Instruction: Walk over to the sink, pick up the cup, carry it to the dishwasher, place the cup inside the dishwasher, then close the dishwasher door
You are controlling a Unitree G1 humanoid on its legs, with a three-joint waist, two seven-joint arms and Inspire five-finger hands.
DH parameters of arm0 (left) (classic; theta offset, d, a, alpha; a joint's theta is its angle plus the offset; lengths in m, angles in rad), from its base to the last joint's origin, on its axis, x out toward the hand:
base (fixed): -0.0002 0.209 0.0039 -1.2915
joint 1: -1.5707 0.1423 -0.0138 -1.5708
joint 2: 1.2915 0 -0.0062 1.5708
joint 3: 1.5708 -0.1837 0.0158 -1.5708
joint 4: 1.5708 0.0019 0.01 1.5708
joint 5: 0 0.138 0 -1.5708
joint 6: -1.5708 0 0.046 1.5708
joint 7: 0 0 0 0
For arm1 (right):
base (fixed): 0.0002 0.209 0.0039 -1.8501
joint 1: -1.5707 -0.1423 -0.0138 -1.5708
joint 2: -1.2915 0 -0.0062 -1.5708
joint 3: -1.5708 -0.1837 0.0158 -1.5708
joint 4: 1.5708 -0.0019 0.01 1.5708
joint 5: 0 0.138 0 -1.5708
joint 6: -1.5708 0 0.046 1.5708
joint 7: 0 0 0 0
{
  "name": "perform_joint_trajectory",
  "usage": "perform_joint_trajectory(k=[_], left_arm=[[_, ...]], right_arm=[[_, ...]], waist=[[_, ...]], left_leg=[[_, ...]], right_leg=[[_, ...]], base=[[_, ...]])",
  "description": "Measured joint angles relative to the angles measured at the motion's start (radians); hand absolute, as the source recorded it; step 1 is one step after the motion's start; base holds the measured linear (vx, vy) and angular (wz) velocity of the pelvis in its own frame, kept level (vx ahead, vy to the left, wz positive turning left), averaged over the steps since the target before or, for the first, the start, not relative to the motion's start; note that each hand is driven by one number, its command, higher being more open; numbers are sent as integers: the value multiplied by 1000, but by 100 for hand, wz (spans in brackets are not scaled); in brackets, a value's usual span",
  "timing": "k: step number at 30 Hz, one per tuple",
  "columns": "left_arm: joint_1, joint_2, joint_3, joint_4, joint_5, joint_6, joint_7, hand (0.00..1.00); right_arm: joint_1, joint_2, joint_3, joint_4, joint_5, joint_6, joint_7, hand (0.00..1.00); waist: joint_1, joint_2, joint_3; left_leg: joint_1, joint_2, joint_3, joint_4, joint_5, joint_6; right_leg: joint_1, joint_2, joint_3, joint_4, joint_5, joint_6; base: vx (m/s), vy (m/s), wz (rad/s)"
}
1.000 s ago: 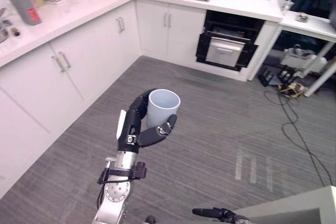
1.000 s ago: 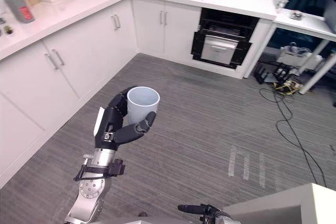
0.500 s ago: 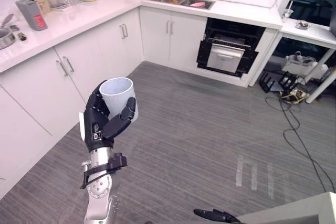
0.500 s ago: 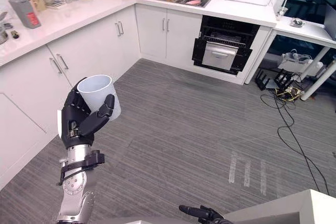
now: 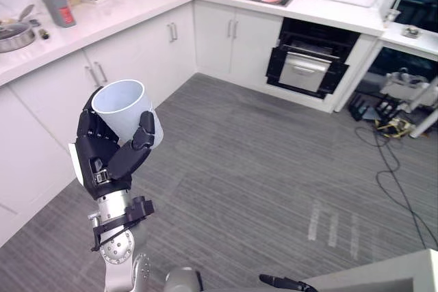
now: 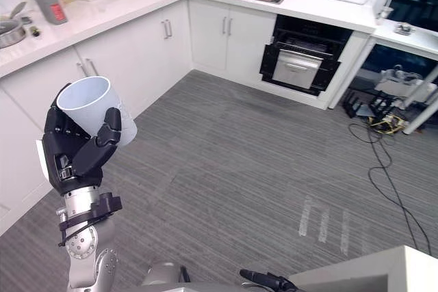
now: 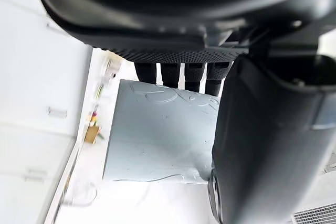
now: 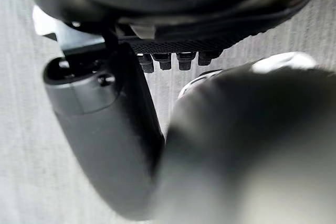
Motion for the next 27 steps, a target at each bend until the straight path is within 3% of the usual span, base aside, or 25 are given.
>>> perform_joint_trajectory(k=[1,2,3,5,7,8,10,11,12,13,15,18,20,22,23,24,25,26,27], left_arm=[[2,-8,12,-1,0,1,1,0],[5,-21,23,-3,0,2,5,0],[6,-30,34,2,-1,2,5,0],[15,-31,33,6,-8,2,2,0],[11,-41,29,4,-9,3,-30,0],[10,-39,26,2,-9,4,-44,0],[10,-33,2,3,-21,27,-71,0],[10,-27,-6,3,-21,36,-75,0],[11,-9,-24,1,-21,49,-87,0],[17,13,-47,-14,-20,54,-90,0],[13,33,-99,-44,-15,50,-87,0],[-38,45,-180,-56,-5,55,-86,0],[-78,41,-215,-55,-32,82,-93,0],[-102,41,-250,-54,-61,108,-111,0],[-103,41,-281,-55,-62,108,-129,0],[-101,41,-294,-56,-62,107,-138,0],[-96,40,-315,-57,-59,98,-160,0],[-81,39,-323,-64,-59,83,-179,0],[-68,37,-322,-71,-59,72,-181,0]], right_arm=[[-2,-3,-1,0,-2,0,3,100],[0,-8,-18,0,-16,-3,17,100],[10,-11,-21,1,-20,-15,23,100],[14,-16,-22,7,-23,-15,19,100],[25,2,-25,12,-28,-14,5,100],[30,2,-31,10,-29,-16,-3,100],[37,1,-83,10,-29,-29,-19,100],[38,3,-89,10,-27,-34,-18,100],[38,12,-89,12,-19,-44,-19,100],[36,20,-89,12,-18,-62,-23,100],[36,31,-85,-13,-17,-83,-20,100],[37,58,-94,-48,-10,-89,-10,100],[44,65,-99,-88,-5,-80,-4,100],[48,79,-99,-124,-8,-70,-17,100],[53,84,-97,-141,-8,-65,-33,100],[57,86,-96,-149,-7,-64,-40,100],[65,90,-95,-167,-7,-60,-56,100],[70,98,-84,-181,-13,-45,-73,100],[72,98,-74,-187,-18,-32,-80,100]], waist=[[2,2,1],[5,17,2],[17,42,-4],[30,37,-14],[20,-1,-39],[23,2,-45],[30,-1,-56],[31,-8,-60],[38,-21,-68],[41,-27,-73],[33,-30,-78],[-7,-25,-74],[-25,-13,-65],[-46,-10,-63],[-54,-11,-63],[-57,-11,-63],[-60,-15,-64],[-53,-45,-72],[-52,-51,-80]], left_leg=[[-1,-4,4,-85,12,-16],[4,-2,-11,-215,31,-47],[4,2,-12,-227,63,-60],[3,-31,4,-196,68,-50],[-7,-76,80,-137,23,32],[-8,-81,89,-120,23,54],[40,-123,88,-64,-23,170],[65,-137,85,-66,-40,173],[131,-164,77,-97,-60,173],[194,-187,73,-154,-62,173],[273,-204,55,-244,-44,147],[367,-200,2,-342,-39,145],[421,-170,-17,-364,-48,130],[473,-129,-48,-363,-71,92],[509,-100,-69,-353,-99,59],[524,-94,-72,-347,-117,48],[555,-85,-78,-328,-173,41],[585,-99,-87,-301,-231,21],[594,-101,-90,-282,-263,14]], right_leg=[[7,-4,3,-7,-4,3],[32,0,11,-42,-11,14],[69,8,46,-86,-15,21],[82,-25,86,-86,-24,35],[77,-107,84,-35,-94,60],[76,-113,84,4,-118,65],[-13,-184,99,430,-170,171],[-39,-198,111,551,-148,206],[-83,-217,118,740,-85,253],[-135,-223,124,876,-57,245],[-222,-204,108,952,-68,194],[-363,-159,78,827,-129,101],[-436,-125,73,648,-138,75],[-477,-83,90,426,-78,73],[-493,-54,127,288,-1,82],[-497,-52,143,263,27,81],[-501,-56,164,281,89,67],[-498,-71,178,328,141,34],[-498,-70,190,347,172,30]], base=[[114,180,-9],[215,263,-28],[239,252,-37],[255,230,-25],[411,291,31],[521,249,43],[501,221,30],[435,187,29],[438,146,17],[434,128,11],[381,79,15],[383,9,34],[448,-44,35],[447,-87,47],[367,-115,55],[472,-169,78],[615,-297,65],[640,-339,51],[659,-404,16]])
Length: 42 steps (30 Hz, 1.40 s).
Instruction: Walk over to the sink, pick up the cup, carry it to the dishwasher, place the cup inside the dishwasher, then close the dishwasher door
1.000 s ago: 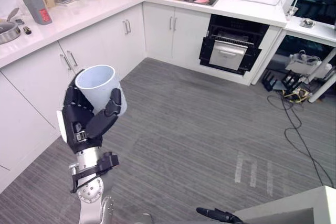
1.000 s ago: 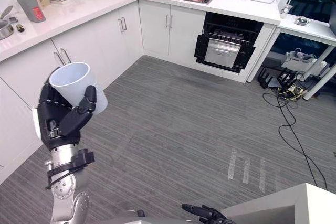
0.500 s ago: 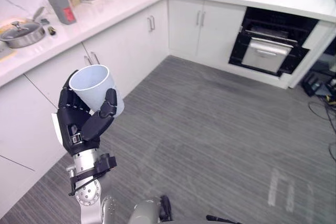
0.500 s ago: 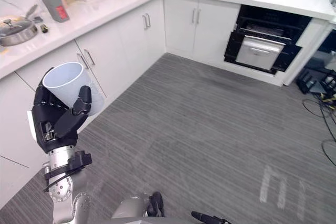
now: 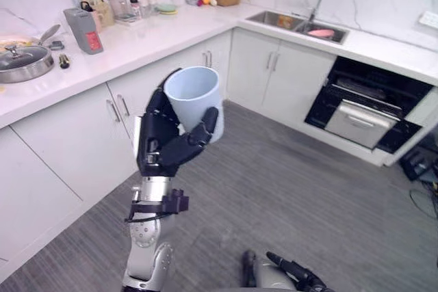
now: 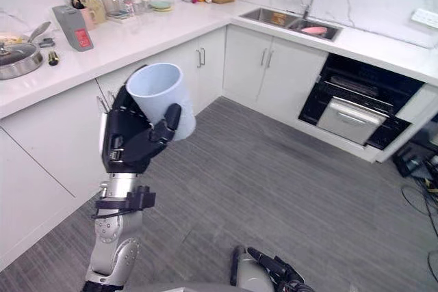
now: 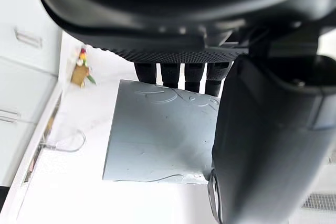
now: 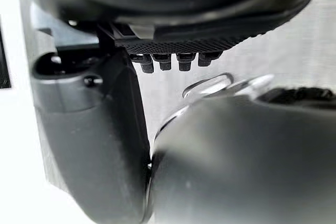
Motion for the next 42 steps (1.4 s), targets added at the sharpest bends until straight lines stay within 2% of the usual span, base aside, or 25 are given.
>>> perform_joint_trajectory(k=[2,3,6,8,11,12,13,14,16,18,20,23,24,25,27,29,31,32,33,34,35,36,40,41,42], left_arm=[[40,-45,-1,-3,0,-11,-5,0],[38,-52,-6,-4,0,-10,-11,0],[41,-96,-24,-5,-1,9,-18,0],[43,-98,-26,-4,-6,32,-28,0],[30,-81,-21,-4,-42,32,-70,0],[22,-72,-13,-2,-57,34,-78,0],[17,-66,-17,4,-63,37,-77,0],[17,-66,-20,5,-64,38,-76,0],[18,-50,-51,22,-65,33,-58,0],[-3,-26,-79,76,-56,23,-46,0],[-14,-4,-105,99,-57,38,-33,0],[-17,44,-148,121,-58,63,-41,0],[-17,50,-168,118,-62,65,-53,0],[-21,54,-176,115,-70,64,-58,0],[-33,46,-196,116,-69,65,-53,0],[-62,48,-200,129,-59,68,-39,0],[-128,39,-220,156,-56,78,-25,0],[-138,35,-221,154,-56,79,-20,0],[-148,26,-219,141,-57,79,-15,0],[-149,18,-203,132,-57,67,-12,0],[-140,-9,-196,139,-58,68,-6,0],[-132,-25,-195,146,-56,71,3,0],[-130,-43,-208,150,-56,45,4,0],[-127,-44,-206,150,-56,39,3,0],[-120,-57,-197,146,-55,29,0,0]], right_arm=[[-3,-47,-4,-35,0,36,-21,100],[-22,-54,-3,-32,-5,60,-49,100],[-28,-67,-5,-40,-15,127,-85,100],[-6,-67,-2,-34,-30,137,-90,100],[-8,-84,-3,34,-28,136,-89,100],[-34,-91,-3,77,-28,135,-87,100],[-58,-92,-6,115,-29,129,-85,100],[-66,-96,-7,128,-28,124,-83,100],[-73,-90,-14,153,-29,102,-78,100],[-77,-56,-32,164,-30,82,-90,100],[-84,-30,-42,168,-24,82,-101,100],[-69,-9,-67,181,12,74,-122,100],[-53,-6,-78,183,19,61,-126,100],[-54,-5,-84,185,18,50,-124,100],[-47,-2,-102,153,19,44,-91,100],[-35,13,-98,85,19,26,-55,100],[-32,20,-89,62,18,25,-54,100],[-31,22,-80,61,18,26,-58,100],[-22,23,-45,54,19,29,-78,100],[-15,25,-23,55,22,33,-91,100],[-24,-5,-37,57,36,41,-85,100],[-22,-29,-11,54,36,43,-104,100],[-28,-25,17,9,67,66,-205,100],[-30,-25,17,2,76,66,-220,100],[-12,-28,21,-34,98,66,-255,100]], waist=[[-9,84,-9],[-9,110,-14],[3,130,17],[5,122,29],[36,114,29],[43,108,33],[44,97,35],[44,97,34],[51,100,32],[41,57,12],[39,27,14],[43,17,7],[51,5,-10],[48,4,-13],[25,-5,-7],[-16,13,0],[-25,11,3],[-26,10,2],[-25,-7,-4],[-21,-35,-21],[-19,19,-16],[-17,38,-19],[-3,53,0],[2,63,9],[20,78,20]], left_leg=[[28,82,8,56,-64,-49],[-43,128,4,243,-49,-54],[-341,258,-38,871,230,-40],[-462,294,-31,1006,221,-25],[-562,230,57,729,158,6],[-566,163,87,503,154,4],[-557,74,74,219,211,9],[-555,39,58,89,268,6],[-537,-28,-29,-73,529,40],[-517,-47,-3,-48,490,105],[-511,-46,23,23,415,115],[-436,-15,54,114,305,97],[-361,-6,59,47,251,102],[-319,-13,67,3,240,88],[-200,-10,99,-69,217,79],[-140,38,101,-78,208,53],[-87,91,92,-57,191,36],[-73,103,91,-43,176,22],[-42,100,88,-7,130,-21],[-11,92,84,31,64,-56],[2,137,85,46,39,-58],[-1,160,89,66,30,-63],[15,227,145,123,32,-43],[-11,256,148,201,42,-25],[-104,311,127,430,77,34]], right_leg=[[-18,69,-50,112,-124,-13],[-10,101,-59,127,-167,-35],[123,194,-52,40,-214,-83],[254,233,-41,-61,-217,-89],[408,239,26,-212,-205,-107],[451,224,59,-246,-207,-104],[486,197,84,-276,-214,-91],[502,190,99,-289,-218,-85],[567,186,180,-311,-244,-41],[564,150,222,-259,-266,-18],[547,142,237,-171,-256,-5],[525,156,162,24,-137,6],[426,139,102,236,-62,54],[369,114,69,364,-7,65],[149,45,-14,646,-102,-23],[43,53,-57,561,-209,-4],[5,58,-96,262,-218,3],[17,60,-109,148,-187,5],[50,51,-110,-87,-37,-13],[62,30,-106,-170,108,-70],[63,71,-112,-128,94,-70],[74,103,-99,-143,59,-74],[72,182,-127,-100,-59,-90],[93,191,-135,-108,-72,-81],[93,192,-136,23,-151,-91]], base=[[495,-294,-4],[529,-316,-22],[533,-311,-26],[662,-320,-24],[534,-150,-47],[676,-42,-61],[770,15,-61],[600,63,-71],[641,170,-84],[594,161,-46],[535,92,-34],[431,53,-39],[377,53,-49],[341,-12,-50],[353,-83,-39],[384,-74,-5],[446,-136,17],[622,-247,18],[656,-301,3],[553,-258,-13],[375,-171,-22],[281,-105,-34],[243,-173,-29],[175,-116,-59],[271,-62,-65]])
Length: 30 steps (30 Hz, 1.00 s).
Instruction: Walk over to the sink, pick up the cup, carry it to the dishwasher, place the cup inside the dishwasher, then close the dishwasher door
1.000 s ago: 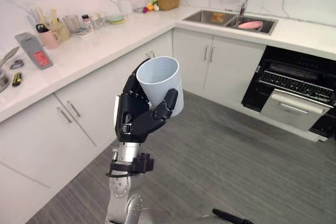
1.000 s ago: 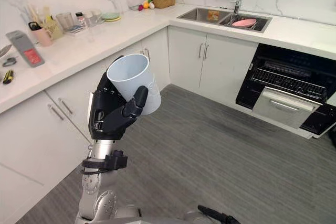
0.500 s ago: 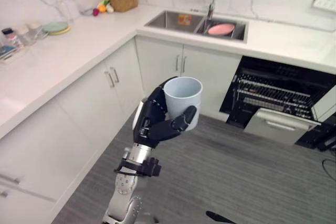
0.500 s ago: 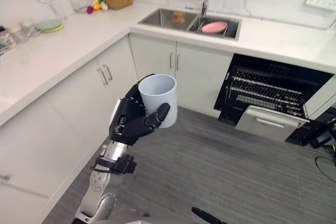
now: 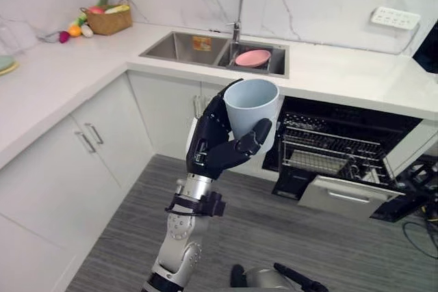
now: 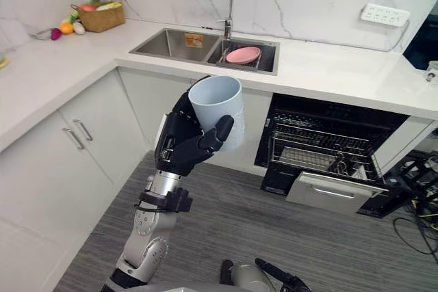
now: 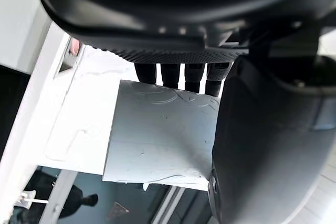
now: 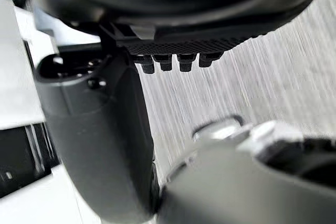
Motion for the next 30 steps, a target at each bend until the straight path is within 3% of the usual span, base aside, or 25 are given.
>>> perform_joint_trajectory(k=[1,2,3,4,5,6,7,9,11,12,13,14,16,18,20,24,26,30], left_arm=[[17,-15,6,-19,-1,-17,0,0],[35,-29,13,-30,-2,-28,1,0],[69,-39,22,-42,-2,-54,-1,0],[70,-36,22,-43,-3,-58,-6,0],[70,-34,24,-42,-6,-59,-24,0],[71,-32,24,-39,-15,-59,-32,0],[76,-26,24,-35,-25,-59,-41,0],[79,-14,37,-35,-27,-61,-41,0],[83,-9,31,-35,-30,-61,-35,0],[82,-1,0,-35,-25,-61,-13,0],[82,3,-10,-33,-19,-61,-7,0],[82,14,-40,-33,-15,-60,1,0],[80,39,-63,-35,-11,-50,7,0],[74,60,-70,-35,-13,-28,21,0],[65,81,-74,-35,-20,-17,44,0],[30,93,-124,-36,-19,-17,50,0],[30,101,-138,-35,-19,-15,56,0],[32,107,-99,-27,37,-2,102,0]], right_arm=[[38,11,1,-37,17,-6,-31,100],[44,11,-6,-46,35,-9,-41,100],[54,-1,-1,-49,41,-17,-62,100],[55,0,-1,-49,42,-22,-76,100],[49,6,0,-42,43,-29,-99,100],[43,4,-1,-33,47,-31,-105,100],[26,2,4,-12,60,-45,-110,100],[-11,2,32,11,69,-75,-119,100],[-39,8,59,12,69,-115,-130,100],[-55,13,74,13,69,-150,-138,100],[-57,15,78,9,69,-166,-147,100],[-55,23,76,-9,69,-197,-170,100],[-51,49,75,-45,69,-219,-208,100],[-36,72,74,-91,69,-236,-245,100],[-11,83,70,-138,68,-286,-299,100],[-16,102,32,-158,32,-312,-394,100],[-13,104,33,-197,16,-308,-429,100],[10,104,32,-326,-48,-302,-450,100]], waist=[[13,-15,-1],[14,5,7],[19,22,-10],[18,25,-9],[18,13,-3],[23,6,0],[34,3,0],[34,2,0],[33,2,0],[35,1,-1],[38,1,-2],[36,1,-13],[27,-30,-33],[12,-62,-41],[-1,-66,-48],[-6,-60,-86],[-3,-61,-86],[-40,-65,-83]], left_leg=[[-96,21,-38,235,111,43],[-139,42,-80,331,187,42],[-223,57,-137,458,254,16],[-268,49,-148,494,234,4],[-361,1,-141,488,145,1],[-376,-26,-123,442,108,-4],[-390,-80,-99,283,57,-15],[-403,-154,-114,10,41,-21],[-418,-216,-193,-253,91,-39],[-426,-236,-251,-387,191,-62],[-425,-238,-259,-405,225,-66],[-417,-244,-260,-410,298,-60],[-405,-256,-191,-397,302,-32],[-386,-271,-142,-384,274,-2],[-325,-286,-97,-383,248,29],[-228,-285,-52,-495,212,15],[-176,-289,5,-537,212,17],[-97,-292,120,-581,200,30]], right_leg=[[43,-1,26,39,-87,-23],[63,26,38,34,-102,-20],[93,59,54,-1,-104,-27],[110,64,59,-21,-104,-27],[155,63,95,-77,-92,-35],[176,58,116,-103,-81,-39],[221,49,163,-163,-54,-28],[273,40,243,-225,-29,-35],[308,27,327,-264,-24,-27],[325,20,401,-293,-33,-8],[330,17,431,-298,-40,2],[331,11,484,-297,-57,23],[326,-29,531,-291,-78,58],[333,-63,530,-292,-70,89],[364,-92,529,-281,-41,120],[289,-79,488,-120,-35,119],[243,-97,408,-21,-35,120],[151,-198,152,129,-40,133]], base=[[351,-55,-62],[400,-42,-64],[243,-16,-47],[371,-15,-41],[291,-29,-23],[419,-31,-55],[353,15,-93],[369,95,-118],[363,207,-132],[372,248,-127],[492,342,-152],[469,351,-128],[465,358,-104],[356,280,-61],[262,218,-57],[141,125,-50],[72,107,-81],[41,79,-81]])
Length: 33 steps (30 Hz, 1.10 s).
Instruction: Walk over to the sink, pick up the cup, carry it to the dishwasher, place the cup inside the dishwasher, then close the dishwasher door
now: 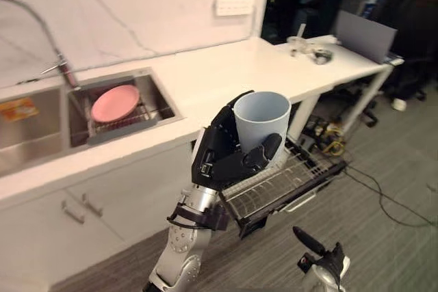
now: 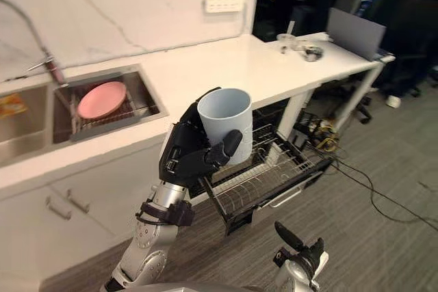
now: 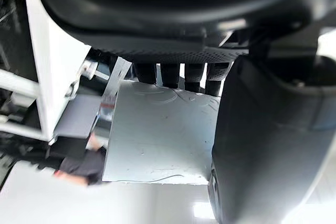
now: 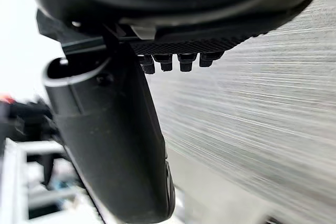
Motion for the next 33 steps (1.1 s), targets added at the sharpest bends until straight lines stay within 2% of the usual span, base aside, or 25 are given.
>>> perform_joint_trajectory(k=[1,3,5,6,7,10,13,15,18,21,23,26,33], left_arm=[[-1,4,21,4,19,-1,5,0],[-13,26,179,66,17,-20,9,0],[-18,27,306,103,-11,-28,9,0],[-23,33,380,118,-24,-40,16,0],[-9,30,398,119,-12,-45,28,0],[3,12,347,116,136,-54,73,0],[0,-16,282,117,309,-54,132,0],[-12,-23,274,117,403,-54,164,0],[-25,-20,288,117,498,-54,254,0],[-26,-19,307,117,584,-54,349,0],[-29,-18,303,117,632,-54,380,0],[-30,-12,275,117,691,-53,410,0],[-33,-6,210,117,817,-56,443,0]], right_arm=[[13,-1,-4,-17,-8,-19,17,100],[47,0,-138,-33,15,-149,190,100],[58,-5,-268,-95,48,-200,350,100],[76,-23,-336,-203,84,-215,451,100],[98,-74,-377,-308,130,-216,543,100],[50,-203,-390,-508,212,-237,700,100],[-66,-213,-322,-641,252,-268,807,100],[-99,-196,-259,-676,269,-269,860,100],[-104,-150,-172,-713,273,-237,894,100],[-102,-130,-97,-739,273,-185,891,100],[-102,-130,-58,-751,269,-156,881,100],[-101,-130,-9,-774,240,-119,852,100],[-102,-141,94,-784,180,-104,794,100]], waist=[[-3,-1,0],[-31,-2,14],[-51,-15,37],[-57,-40,57],[-53,-43,59],[-52,-40,56],[-49,-37,50],[-44,-32,47],[-38,-27,46],[-38,-21,47],[-38,-20,47],[-40,-15,49],[-41,10,38]], left_leg=[[0,4,14,1,-2,-2],[-7,30,35,15,-11,-16],[-13,49,38,57,-30,-38],[-30,63,36,121,-67,-59],[-44,89,-3,151,-77,-68],[-44,117,-32,144,-78,-94],[-45,121,-34,130,-64,-100],[-41,113,-41,119,-58,-96],[-28,93,-56,101,-52,-88],[-19,75,-56,82,-45,-78],[-19,64,-56,70,-39,-72],[-19,50,-55,57,-31,-61],[-19,23,-57,30,-12,-44]], right_leg=[[-8,-16,-37,-21,3,-3],[-6,-41,-121,-154,-17,-14],[18,-50,-125,-295,17,-9],[50,-45,-109,-382,59,46],[56,-19,-113,-398,66,35],[72,18,-115,-431,81,15],[103,32,-119,-505,125,16],[117,30,-125,-529,139,20],[142,17,-140,-552,145,29],[146,4,-140,-557,152,36],[146,-2,-140,-565,159,39],[146,-11,-139,-579,174,41],[142,-31,-141,-589,191,47]], base=[[19,22,-77],[12,-86,-60],[-14,-154,-35],[-17,-266,-25],[4,-286,-23],[41,-220,-5],[42,-38,1],[15,13,12],[5,32,16],[-6,26,4],[-41,42,2],[-45,40,1],[-47,35,2]])
